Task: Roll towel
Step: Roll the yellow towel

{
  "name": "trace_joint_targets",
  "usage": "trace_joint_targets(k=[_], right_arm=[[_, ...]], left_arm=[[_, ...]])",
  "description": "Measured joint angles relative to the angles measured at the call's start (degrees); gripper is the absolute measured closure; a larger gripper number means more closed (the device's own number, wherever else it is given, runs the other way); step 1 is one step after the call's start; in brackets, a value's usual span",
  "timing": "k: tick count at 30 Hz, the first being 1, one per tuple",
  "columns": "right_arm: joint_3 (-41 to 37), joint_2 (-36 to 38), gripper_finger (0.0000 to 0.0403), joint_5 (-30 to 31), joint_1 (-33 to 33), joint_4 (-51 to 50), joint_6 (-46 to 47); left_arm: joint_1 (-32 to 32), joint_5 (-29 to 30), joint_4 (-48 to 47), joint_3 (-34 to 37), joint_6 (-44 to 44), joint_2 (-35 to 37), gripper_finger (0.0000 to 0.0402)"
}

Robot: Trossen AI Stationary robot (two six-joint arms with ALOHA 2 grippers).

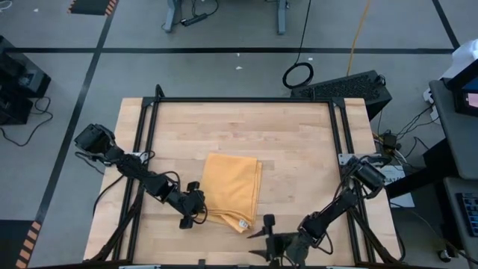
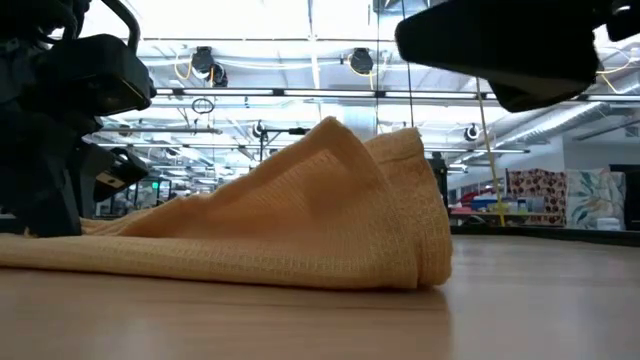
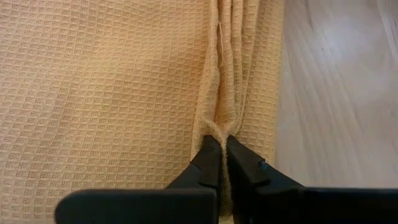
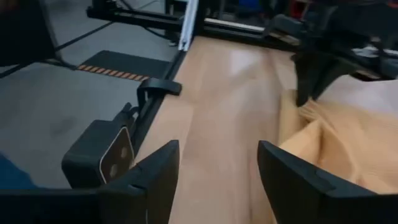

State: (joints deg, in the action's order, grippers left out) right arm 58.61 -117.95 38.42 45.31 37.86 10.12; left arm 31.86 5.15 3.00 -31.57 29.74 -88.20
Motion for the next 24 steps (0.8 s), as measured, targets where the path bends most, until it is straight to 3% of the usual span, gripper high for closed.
trace_joint_targets(k=[8, 13, 15, 21, 24], right_arm=[[0.0, -0.4, 0.0195, -9.2, -3.3, -0.2, 0.9], [0.0, -3.0, 0.0195, -11.3, -4.9, 1.4, -1.8], [0.0, -4.1, 0.0195, -10.9, -5.3, 1.4, -1.8], [0.0, -4.9, 0.0195, -0.2, -5.6, 0.3, -2.3], [0.0, -4.9, 0.0195, 0.5, -6.3, -1.6, -0.8]], left_arm=[[0.0, 0.1, 0.2, 0.0, 1.5, -0.1, 0.039], [0.0, 0.1, 0.2, 0.0, 2.9, -0.1, 0.039], [0.0, 0.1, 0.2, 0.0, 3.0, -0.1, 0.039], [-0.1, 0.0, 0.8, 0.1, 3.0, -0.1, 0.039], [-0.1, 0.1, 1.1, 0.1, 3.0, -0.1, 0.0388]])
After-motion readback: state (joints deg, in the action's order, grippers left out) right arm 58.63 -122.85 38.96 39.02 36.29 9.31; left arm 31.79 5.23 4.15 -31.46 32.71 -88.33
